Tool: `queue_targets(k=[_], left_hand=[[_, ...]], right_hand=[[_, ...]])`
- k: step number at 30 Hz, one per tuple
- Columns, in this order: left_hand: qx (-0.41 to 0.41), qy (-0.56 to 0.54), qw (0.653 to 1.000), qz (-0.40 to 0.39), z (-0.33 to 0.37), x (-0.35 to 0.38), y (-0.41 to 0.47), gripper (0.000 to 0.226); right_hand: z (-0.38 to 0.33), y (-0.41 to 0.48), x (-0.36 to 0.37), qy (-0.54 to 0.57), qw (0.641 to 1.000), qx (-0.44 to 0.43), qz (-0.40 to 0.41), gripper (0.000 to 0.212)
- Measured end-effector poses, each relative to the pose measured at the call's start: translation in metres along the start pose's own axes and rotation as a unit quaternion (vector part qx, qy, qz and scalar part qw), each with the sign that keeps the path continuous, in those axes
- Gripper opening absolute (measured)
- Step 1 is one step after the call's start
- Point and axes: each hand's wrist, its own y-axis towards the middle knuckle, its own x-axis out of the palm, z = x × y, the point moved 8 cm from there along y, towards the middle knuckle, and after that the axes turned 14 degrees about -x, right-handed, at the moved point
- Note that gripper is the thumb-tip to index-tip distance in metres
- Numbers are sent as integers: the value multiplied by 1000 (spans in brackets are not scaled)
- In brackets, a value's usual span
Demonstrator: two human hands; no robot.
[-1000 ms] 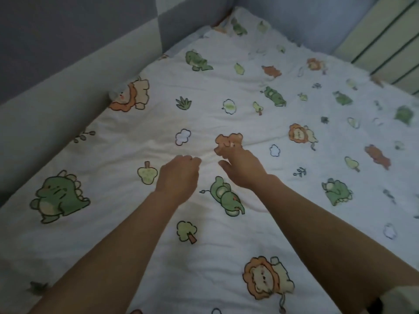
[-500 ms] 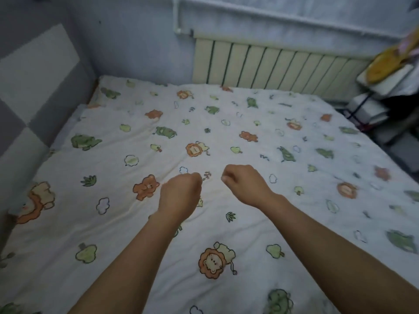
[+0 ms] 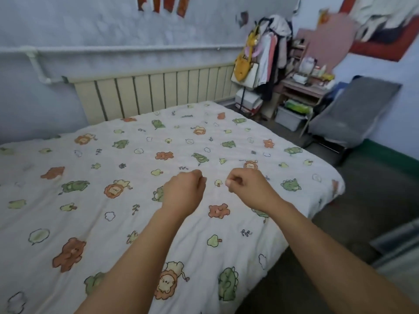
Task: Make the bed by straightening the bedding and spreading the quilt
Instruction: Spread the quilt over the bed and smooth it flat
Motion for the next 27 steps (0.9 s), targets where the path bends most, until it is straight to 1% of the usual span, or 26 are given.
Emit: queue_targets(k=[2,4,5,10,17,19,27], left_hand=[[19,-8,1000,0,30,6,6,32],[54,-12,998,2,75,23,12,31],[61,-16,998,3,82,26,15,31],[104,-37,994,-20,192,87,34,30],[135,-82,987,-41,339,163,59,28],[147,-90,984,-53,385,189,69,27],[198,-88,974,-71,514,271,111,28]], right_hand=[[17,-9,-24,2,1000,12,20,15],[49,-23,-55,2,998,35,47,15],[57,-25,-62,1,998,40,52,15],[156,-49,-138,-1,992,83,98,14],[277,-62,-235,-14,988,112,109,14],[318,-66,-264,-16,984,124,124,12],[437,-63,-333,-33,976,168,134,15]])
